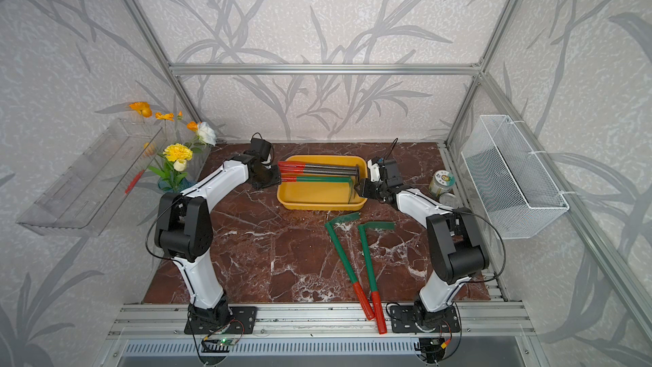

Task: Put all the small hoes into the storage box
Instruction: Place the hoe in the storage box.

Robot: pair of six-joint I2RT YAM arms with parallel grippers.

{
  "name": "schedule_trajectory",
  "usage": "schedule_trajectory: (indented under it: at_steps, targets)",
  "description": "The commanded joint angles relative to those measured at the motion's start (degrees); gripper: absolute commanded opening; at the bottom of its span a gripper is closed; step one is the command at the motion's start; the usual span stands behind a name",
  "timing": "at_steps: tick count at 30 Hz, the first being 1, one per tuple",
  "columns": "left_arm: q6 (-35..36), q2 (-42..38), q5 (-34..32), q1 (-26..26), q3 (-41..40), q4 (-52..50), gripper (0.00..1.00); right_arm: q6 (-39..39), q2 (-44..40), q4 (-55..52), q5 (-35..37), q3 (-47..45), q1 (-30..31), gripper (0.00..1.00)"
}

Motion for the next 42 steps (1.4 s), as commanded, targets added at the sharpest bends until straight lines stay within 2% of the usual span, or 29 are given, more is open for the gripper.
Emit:
schedule_trajectory:
  at_steps: [1, 5, 12, 16, 21, 23, 27, 38, 42]
  targets:
    - [2.10, 0.67, 2.14, 0.28, 3.17, 0.40, 0.44, -0.58, -0.53, -0.49, 0.79, 0.17, 0.14, 0.40]
    - [3.96, -1.03, 0.80, 0.36, 3.70, -1.62, 0.44, -0.67, -0.55, -0.65, 0.91, 0.17, 0.13, 0.39]
    - [4.93, 1.17, 4.80, -0.20, 5.21, -1.49, 0.43, -0.35, -0.23, -0.46, 0.75, 0.34, 0.40, 0.39]
    - [5.13, -1.58, 1.33, -0.14, 4.25, -2.50, 0.43, -1.46, -2.21, -2.13, 2.48, 0.01, 0.06, 0.40]
    - [5.96, -5.97, -6.14, 1.40, 3.38, -6.61, 0.44, -1.02, -1.92, -1.74, 1.88, 0.17, -0.04, 0.40]
    - [6.62, -6.25, -7.09, 2.62, 2.98, -7.21, 0.44, -0.71, -1.55, -1.16, 1.54, 0.10, -0.04, 0.40]
    - [7.93, -3.86, -6.61, 3.94, 4.75, -8.09, 0.44, -0.58, -1.55, -1.05, 1.34, 0.25, -0.04, 0.40]
    - [11.54, 2.93, 3.84, 3.96, 9.56, -8.40, 0.44, -0.85, -1.87, -1.40, 1.56, 0.34, -0.04, 0.40]
    - [11.45, 3.12, 5.11, 3.67, 9.07, -7.45, 0.44, -0.68, -1.83, -1.14, 1.44, 0.30, -0.04, 0.40]
